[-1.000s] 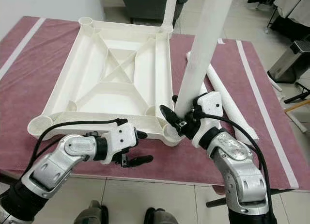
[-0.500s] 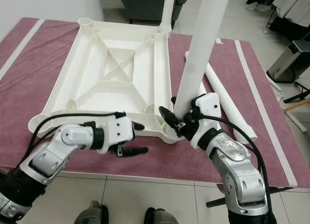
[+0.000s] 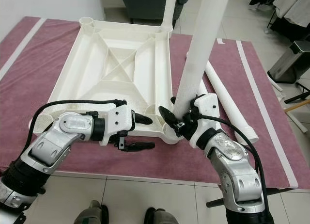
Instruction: Building children table
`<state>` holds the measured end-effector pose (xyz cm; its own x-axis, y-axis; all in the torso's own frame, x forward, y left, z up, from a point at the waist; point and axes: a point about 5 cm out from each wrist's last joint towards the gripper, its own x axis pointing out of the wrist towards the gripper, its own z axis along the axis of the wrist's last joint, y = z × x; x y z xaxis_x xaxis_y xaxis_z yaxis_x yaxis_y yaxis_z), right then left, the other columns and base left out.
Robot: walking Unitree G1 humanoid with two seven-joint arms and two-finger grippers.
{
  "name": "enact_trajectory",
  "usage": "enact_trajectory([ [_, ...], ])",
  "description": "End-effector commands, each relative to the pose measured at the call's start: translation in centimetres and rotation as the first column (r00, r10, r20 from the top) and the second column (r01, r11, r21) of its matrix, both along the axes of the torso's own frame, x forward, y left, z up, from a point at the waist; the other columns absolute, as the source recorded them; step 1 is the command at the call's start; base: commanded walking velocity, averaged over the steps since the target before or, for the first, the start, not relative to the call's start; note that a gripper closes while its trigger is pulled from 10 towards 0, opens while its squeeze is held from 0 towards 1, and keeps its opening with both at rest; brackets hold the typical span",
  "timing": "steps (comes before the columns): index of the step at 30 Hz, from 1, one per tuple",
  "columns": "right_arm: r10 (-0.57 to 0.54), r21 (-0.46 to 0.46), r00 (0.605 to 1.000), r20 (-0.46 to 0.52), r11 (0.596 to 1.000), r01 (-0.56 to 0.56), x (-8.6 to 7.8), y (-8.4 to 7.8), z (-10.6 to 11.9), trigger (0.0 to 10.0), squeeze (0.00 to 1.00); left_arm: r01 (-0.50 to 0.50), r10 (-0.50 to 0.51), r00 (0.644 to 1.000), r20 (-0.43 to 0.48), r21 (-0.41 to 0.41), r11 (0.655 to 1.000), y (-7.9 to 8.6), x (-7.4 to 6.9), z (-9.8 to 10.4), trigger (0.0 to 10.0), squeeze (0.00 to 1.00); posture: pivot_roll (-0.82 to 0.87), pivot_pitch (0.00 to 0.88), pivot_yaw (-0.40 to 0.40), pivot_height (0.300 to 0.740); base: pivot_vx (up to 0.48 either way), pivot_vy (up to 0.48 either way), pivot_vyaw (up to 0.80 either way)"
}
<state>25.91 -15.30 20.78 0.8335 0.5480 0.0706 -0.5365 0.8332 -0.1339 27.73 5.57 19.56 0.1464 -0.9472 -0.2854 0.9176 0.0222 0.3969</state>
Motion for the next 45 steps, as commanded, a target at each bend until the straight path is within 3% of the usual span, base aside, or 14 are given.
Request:
enact_trajectory([
  [1,0.004,-0.008,1.0,0.011,1.0,-0.004,0.1,0.2,-0.2,10.0,0.0,-0.053,0.053,0.999,0.007,-0.036,0.998,-0.3,0.6,0.1,10.0,0.0,0.04,0.149,-0.038,0.74,0.0,0.0,0.0],
  [8,0.006,-0.019,1.0,0.015,1.0,-0.006,0.3,0.5,-0.8,10.0,0.0,-0.085,0.084,0.996,-0.009,-0.041,0.996,-0.3,1.3,-0.1,10.0,0.0,0.04,0.152,-0.028,0.74,0.0,0.0,0.0],
  [17,0.027,0.016,0.998,0.053,0.999,-0.028,0.9,1.2,-0.9,10.0,0.0,-0.093,0.088,0.995,-0.052,-0.096,0.991,0.2,0.9,0.3,10.0,0.0,0.05,0.162,-0.013,0.74,0.0,0.0,0.0],
  [27,0.02,-0.027,0.995,0.093,0.999,-0.018,0.5,1.1,-1.7,10.0,0.0,-0.058,0.048,0.997,-0.064,-0.161,0.985,0.9,0.0,2.0,10.0,0.0,0.05,0.162,0.01,0.74,0.0,0.0,0.0],
  [45,0.0,-0.045,0.994,0.112,0.999,0.005,1.0,0.5,-2.5,10.0,0.0,-0.086,0.071,0.992,-0.102,-0.158,0.984,1.6,-0.4,1.5,10.0,0.0,0.04,0.155,0.028,0.74,0.0,0.0,0.0],
])
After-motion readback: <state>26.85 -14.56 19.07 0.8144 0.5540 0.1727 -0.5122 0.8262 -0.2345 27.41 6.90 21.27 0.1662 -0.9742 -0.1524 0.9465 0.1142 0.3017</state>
